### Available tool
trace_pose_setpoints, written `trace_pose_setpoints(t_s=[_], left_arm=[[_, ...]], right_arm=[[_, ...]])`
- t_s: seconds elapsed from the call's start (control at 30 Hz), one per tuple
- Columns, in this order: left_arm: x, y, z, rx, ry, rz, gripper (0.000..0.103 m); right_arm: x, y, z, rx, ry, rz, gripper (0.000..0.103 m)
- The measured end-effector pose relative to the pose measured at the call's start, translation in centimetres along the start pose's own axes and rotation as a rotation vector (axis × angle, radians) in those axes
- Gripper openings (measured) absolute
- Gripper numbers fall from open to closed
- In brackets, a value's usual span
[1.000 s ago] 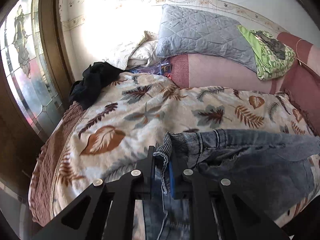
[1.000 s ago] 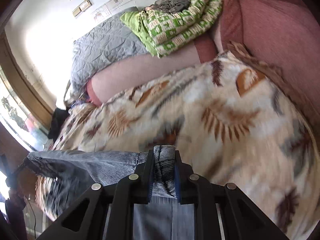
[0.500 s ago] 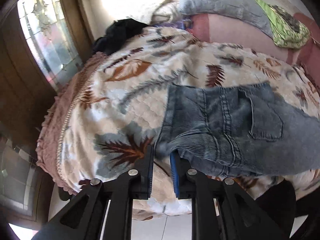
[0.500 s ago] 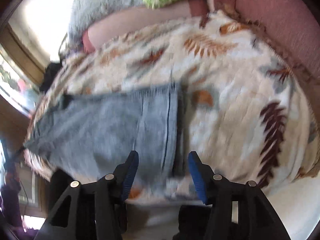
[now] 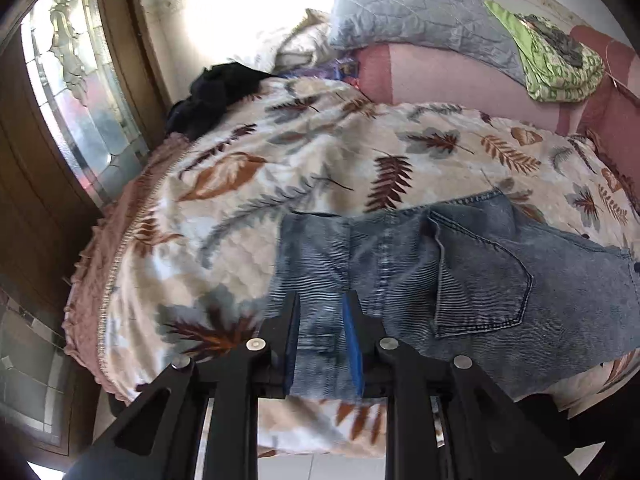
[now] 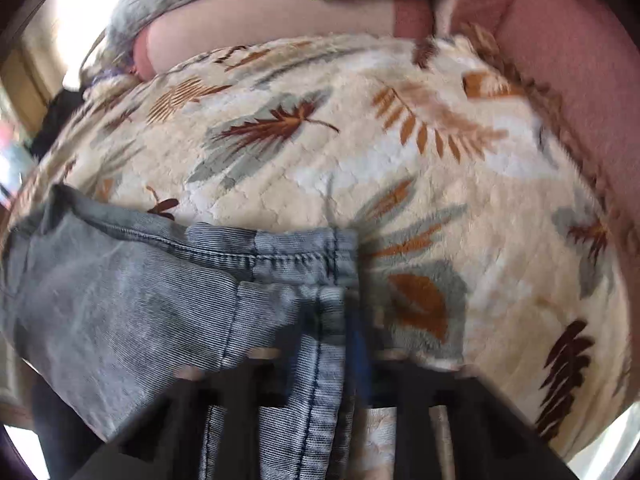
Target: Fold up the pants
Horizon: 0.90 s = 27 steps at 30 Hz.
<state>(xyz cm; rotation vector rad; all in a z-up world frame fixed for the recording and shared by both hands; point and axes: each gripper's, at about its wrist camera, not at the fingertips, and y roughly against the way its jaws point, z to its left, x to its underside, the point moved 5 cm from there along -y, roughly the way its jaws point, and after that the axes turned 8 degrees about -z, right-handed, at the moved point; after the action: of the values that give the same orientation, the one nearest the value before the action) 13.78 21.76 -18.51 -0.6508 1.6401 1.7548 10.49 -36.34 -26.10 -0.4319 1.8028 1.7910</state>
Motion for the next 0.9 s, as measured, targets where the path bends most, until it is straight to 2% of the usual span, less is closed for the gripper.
trace_pose_setpoints(t_s=[0.13,0.27,0.33,0.37,0.4,0.43,0.5,0.57,0.63,0.7,0.77,0.8,0.9], left_arm=[[-0.6,-2.4,-3.5,0.042,-0.005,0.011,0.022],[-2.3,-4.0,-7.9,0.110,-0.008,-0.009,0.022],[-3.1,-4.5,-10.4,0.147,-0.017,-0.008,0.022],[-3.6,-4.9,-11.6,0.169,-0.023,-0.007,0.022],[-4.0,-5.2,-12.7,0.182,-0.033,-0.005,0.028],[-4.3,-5.6,-13.7,0.183,-0.047,0.000,0.044],[-4.9,-6.5,-15.5,0.159,-0.074,0.013,0.063],[-5.3,-7.4,-16.9,0.160,-0.105,0.035,0.063],[-5.4,-8.4,-17.5,0.155,-0.120,0.063,0.063],[-5.2,-9.4,-16.9,0.085,-0.125,0.129,0.063],[-5.3,-8.2,-15.3,0.111,-0.071,0.100,0.063],[-5.1,-7.6,-14.4,0.100,-0.065,0.086,0.063],[-3.3,-5.7,-9.8,0.001,-0.050,0.060,0.063]], right_arm=[[-2.3,1.7,-0.6,0.028,-0.023,-0.078,0.010],[-4.2,1.6,-1.6,0.032,-0.079,-0.122,0.010],[-4.1,0.1,-1.9,0.013,-0.113,-0.087,0.011],[-3.8,-0.7,-1.9,0.002,-0.125,-0.062,0.014],[-3.7,-1.4,-1.7,-0.005,-0.132,-0.038,0.015],[-3.4,-1.6,-1.6,0.005,-0.142,-0.033,0.016],[-3.3,-1.2,-1.6,0.001,-0.158,-0.055,0.022],[-3.3,0.2,-1.6,-0.021,-0.196,-0.126,0.028],[-3.7,1.7,-0.5,-0.106,-0.199,-0.192,0.032],[-4.4,2.4,2.5,-0.247,-0.136,-0.182,0.032],[-5.3,2.8,6.6,-0.329,-0.034,-0.171,0.032],[-5.7,2.8,8.9,-0.381,0.010,-0.164,0.032],[-6.9,2.1,16.2,-0.532,0.140,-0.119,0.032]])
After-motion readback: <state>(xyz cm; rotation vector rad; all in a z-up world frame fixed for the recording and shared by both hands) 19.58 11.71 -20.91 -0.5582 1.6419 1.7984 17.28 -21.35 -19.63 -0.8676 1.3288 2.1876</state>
